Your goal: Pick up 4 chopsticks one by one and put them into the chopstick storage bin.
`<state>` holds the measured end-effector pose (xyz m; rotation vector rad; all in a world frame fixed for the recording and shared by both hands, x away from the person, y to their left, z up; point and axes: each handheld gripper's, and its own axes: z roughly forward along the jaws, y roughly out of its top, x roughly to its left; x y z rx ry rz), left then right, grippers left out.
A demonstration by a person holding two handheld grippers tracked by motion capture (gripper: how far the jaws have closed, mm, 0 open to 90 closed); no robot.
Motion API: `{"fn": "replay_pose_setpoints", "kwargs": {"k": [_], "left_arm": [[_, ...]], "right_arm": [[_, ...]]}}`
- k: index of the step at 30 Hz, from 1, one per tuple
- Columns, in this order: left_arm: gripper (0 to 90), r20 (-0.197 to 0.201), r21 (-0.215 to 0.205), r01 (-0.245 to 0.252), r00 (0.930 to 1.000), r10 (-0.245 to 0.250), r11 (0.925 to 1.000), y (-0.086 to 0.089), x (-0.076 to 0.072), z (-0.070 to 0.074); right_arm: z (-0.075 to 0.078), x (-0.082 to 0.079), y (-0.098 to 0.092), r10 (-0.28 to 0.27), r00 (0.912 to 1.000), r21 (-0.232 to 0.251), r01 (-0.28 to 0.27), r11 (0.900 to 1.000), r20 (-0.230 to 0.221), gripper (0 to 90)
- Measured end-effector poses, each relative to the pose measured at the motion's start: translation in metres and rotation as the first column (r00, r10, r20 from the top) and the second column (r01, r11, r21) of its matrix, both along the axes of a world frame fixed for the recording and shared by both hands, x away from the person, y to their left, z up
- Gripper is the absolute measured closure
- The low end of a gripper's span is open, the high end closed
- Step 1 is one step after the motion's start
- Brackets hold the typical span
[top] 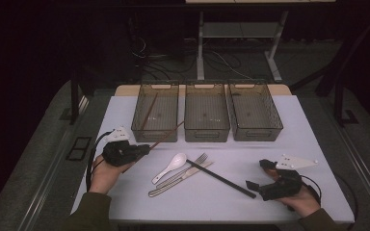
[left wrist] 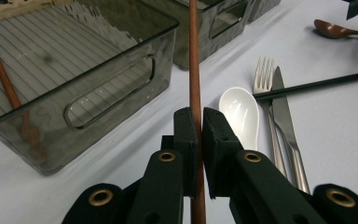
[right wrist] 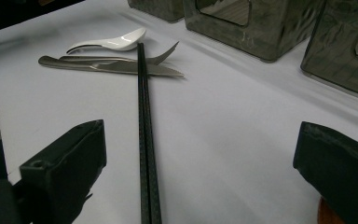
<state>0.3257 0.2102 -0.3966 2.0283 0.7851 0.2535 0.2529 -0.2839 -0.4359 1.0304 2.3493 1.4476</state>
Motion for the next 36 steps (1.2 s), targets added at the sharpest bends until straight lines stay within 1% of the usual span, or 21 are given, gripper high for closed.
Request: {"fn": "replay_pose_setpoints", "kwargs": {"k": [2,7,9,14,19,21,25,32,35,36], "left_arm": [[84.2,-0.003,-0.008,0.001,1.0,-0.001,1.0,0.0,0.001,0.0],[84.2,-0.01,0.002,0.0,1.0,0.0,1.0,-0.002,0.005,-0.001],[84.1,-0.013,-0.004,0.002,0.9999,-0.002,1.0,-0.003,0.007,0.0],[84.1,-0.011,0.004,0.0,0.9999,0.0,1.0,-0.007,0.015,0.004],[84.2,-0.005,-0.006,-0.006,1.0,0.006,1.0,-0.009,0.021,0.009],[84.1,-0.004,0.004,-0.005,1.0,0.005,1.0,-0.01,0.024,0.011],[84.1,-0.003,0.005,-0.007,1.0,0.007,1.0,-0.012,0.029,0.015],[84.2,0.0,-0.019,-0.023,0.9997,0.023,0.9996,-0.014,0.038,0.02],[84.2,0.0,-0.01,-0.025,0.9997,0.025,0.9996,-0.016,0.043,0.022],[84.1,-0.001,-0.014,-0.028,0.9996,0.028,0.9995,-0.016,0.044,0.022]], "right_arm": [[0.0,0.0,0.0,0.0,1.0,0.0,0.0,1.0,0.001,2.8],[0.0,0.0,-0.001,-0.006,1.0,0.003,0.006,1.0,0.002,2.8],[0.0,0.0,-0.002,-0.008,1.0,0.004,0.008,1.0,0.003,2.8],[0.001,0.0,-0.003,-0.012,0.9999,0.006,0.012,1.0,0.006,2.8],[0.001,-0.001,-0.003,-0.009,0.9999,0.007,0.009,1.0,0.007,2.8],[0.0,0.0,-0.003,-0.01,0.9999,0.007,0.01,1.0,0.005,2.8],[0.001,-0.001,-0.002,-0.01,0.9999,0.007,0.01,1.0,0.006,2.8],[0.001,-0.001,-0.002,-0.009,0.9999,0.007,0.009,1.0,0.005,2.8],[0.001,-0.001,-0.002,-0.007,0.9999,0.009,0.007,1.0,0.007,2.8],[0.001,-0.001,-0.002,-0.008,0.9999,0.009,0.008,1.0,0.006,2.8]]}}
